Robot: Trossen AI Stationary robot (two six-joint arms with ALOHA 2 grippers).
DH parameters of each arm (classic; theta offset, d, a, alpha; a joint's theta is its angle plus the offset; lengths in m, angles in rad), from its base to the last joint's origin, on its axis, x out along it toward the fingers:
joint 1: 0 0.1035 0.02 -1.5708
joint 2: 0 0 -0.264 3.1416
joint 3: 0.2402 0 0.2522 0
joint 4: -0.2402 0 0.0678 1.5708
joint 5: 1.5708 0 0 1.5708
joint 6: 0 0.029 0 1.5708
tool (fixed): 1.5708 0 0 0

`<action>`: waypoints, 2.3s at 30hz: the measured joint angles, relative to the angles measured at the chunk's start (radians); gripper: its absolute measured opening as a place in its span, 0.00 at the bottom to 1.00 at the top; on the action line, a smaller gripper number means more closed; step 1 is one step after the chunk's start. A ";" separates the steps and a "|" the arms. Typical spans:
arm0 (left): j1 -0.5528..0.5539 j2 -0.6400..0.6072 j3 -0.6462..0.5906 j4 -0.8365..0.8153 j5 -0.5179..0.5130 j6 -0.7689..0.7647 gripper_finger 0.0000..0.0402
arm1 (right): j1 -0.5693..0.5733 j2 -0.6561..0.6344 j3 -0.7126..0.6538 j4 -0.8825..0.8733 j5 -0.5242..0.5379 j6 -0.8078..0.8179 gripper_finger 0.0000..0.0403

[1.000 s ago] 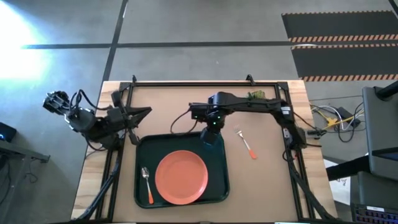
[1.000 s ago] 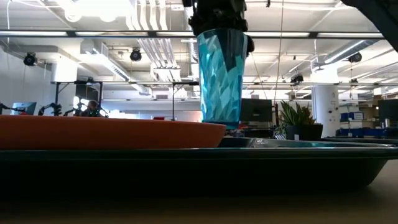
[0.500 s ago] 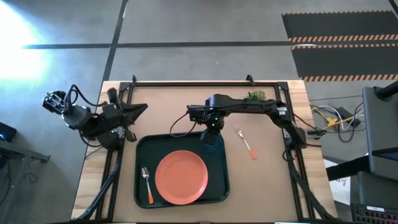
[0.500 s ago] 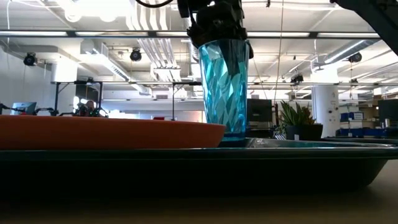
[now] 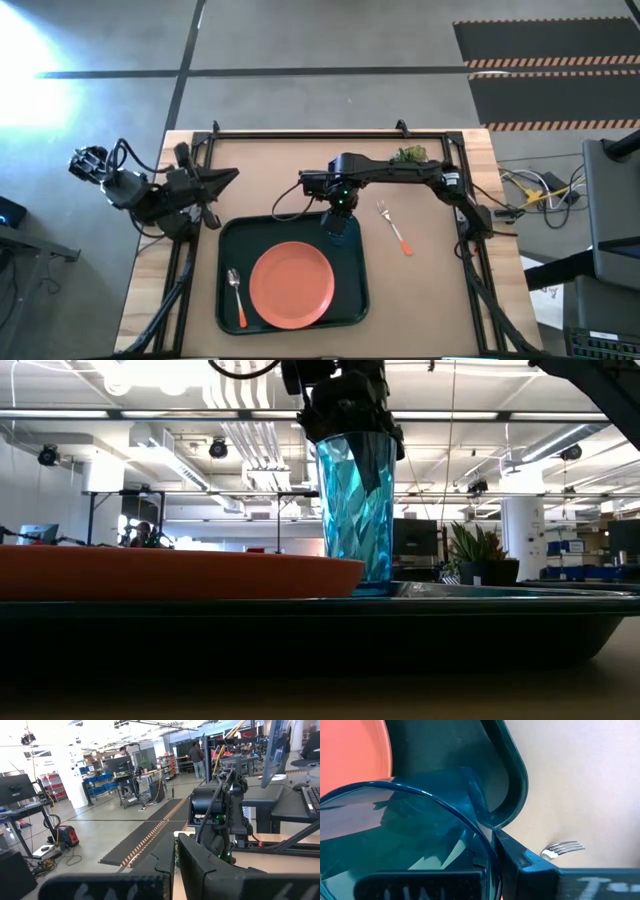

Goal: Pick and place plate/cup/fork/spoon on tray
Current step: Put the blue transparent cup on the dark green tray, then put the orange fork on the dark green tray

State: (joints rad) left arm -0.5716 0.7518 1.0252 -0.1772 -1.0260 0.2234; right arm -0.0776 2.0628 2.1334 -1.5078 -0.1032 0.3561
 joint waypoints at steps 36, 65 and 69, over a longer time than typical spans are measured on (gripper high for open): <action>0.000 -0.014 -0.002 0.001 0.000 0.001 0.01 | 0.003 0.002 -0.063 0.057 0.005 -0.019 0.17; 0.000 -0.022 -0.002 0.000 0.000 0.002 0.01 | 0.008 -0.150 0.223 -0.060 0.254 0.058 0.25; 0.000 -0.022 -0.002 0.000 0.000 0.002 0.01 | 0.040 -0.211 0.222 -0.063 0.193 0.145 0.24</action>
State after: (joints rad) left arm -0.5716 0.7296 1.0229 -0.1768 -1.0260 0.2249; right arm -0.0377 1.8518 2.3555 -1.5708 0.0894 0.5014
